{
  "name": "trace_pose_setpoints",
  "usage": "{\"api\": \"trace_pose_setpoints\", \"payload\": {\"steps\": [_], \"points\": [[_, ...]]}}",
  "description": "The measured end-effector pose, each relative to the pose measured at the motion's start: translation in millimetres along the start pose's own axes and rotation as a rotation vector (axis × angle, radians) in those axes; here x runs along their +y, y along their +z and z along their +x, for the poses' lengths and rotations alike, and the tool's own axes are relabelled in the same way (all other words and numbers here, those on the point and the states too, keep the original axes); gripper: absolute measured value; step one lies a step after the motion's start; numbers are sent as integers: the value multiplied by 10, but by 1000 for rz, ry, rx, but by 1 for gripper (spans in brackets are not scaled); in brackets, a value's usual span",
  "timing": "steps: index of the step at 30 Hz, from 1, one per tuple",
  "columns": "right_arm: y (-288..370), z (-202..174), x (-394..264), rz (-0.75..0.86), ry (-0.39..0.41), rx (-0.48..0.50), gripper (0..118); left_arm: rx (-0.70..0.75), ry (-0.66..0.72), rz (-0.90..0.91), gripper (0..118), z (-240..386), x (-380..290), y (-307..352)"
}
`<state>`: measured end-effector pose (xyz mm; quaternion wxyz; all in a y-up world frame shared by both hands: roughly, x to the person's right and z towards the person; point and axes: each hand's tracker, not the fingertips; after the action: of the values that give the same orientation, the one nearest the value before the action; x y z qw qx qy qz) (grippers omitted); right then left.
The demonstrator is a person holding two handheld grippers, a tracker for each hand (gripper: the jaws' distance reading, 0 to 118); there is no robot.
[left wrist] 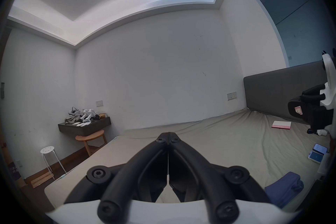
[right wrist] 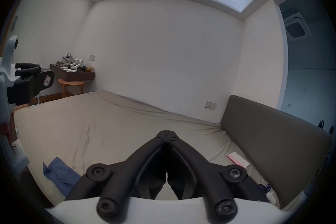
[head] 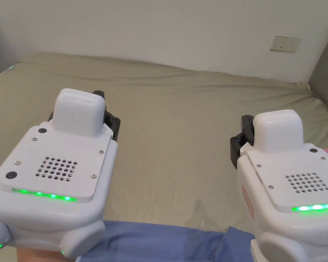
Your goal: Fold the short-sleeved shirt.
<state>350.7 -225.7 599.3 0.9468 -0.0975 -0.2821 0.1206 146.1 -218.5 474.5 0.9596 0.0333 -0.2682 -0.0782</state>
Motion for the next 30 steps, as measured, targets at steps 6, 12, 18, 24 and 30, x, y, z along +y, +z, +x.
{"api": "trace_pose_setpoints", "payload": {"steps": [6,12,18,24,30], "points": [[57,40,51,8,-21,-34,2,6,5,13,0,-23,59,-54],[-38,60,-249,-73,9,-31,2,-109,-7,-272,0,-9,-575,-431],[-97,151,-700,-238,-17,92,2,-281,246,-839,6,-529,-2073,-733],[-159,302,-938,-334,-36,84,2,-231,491,-885,110,-1526,-2794,-536],[-250,433,-1089,-406,-171,141,2,-323,853,-1009,113,-2432,-3322,-569]]}}
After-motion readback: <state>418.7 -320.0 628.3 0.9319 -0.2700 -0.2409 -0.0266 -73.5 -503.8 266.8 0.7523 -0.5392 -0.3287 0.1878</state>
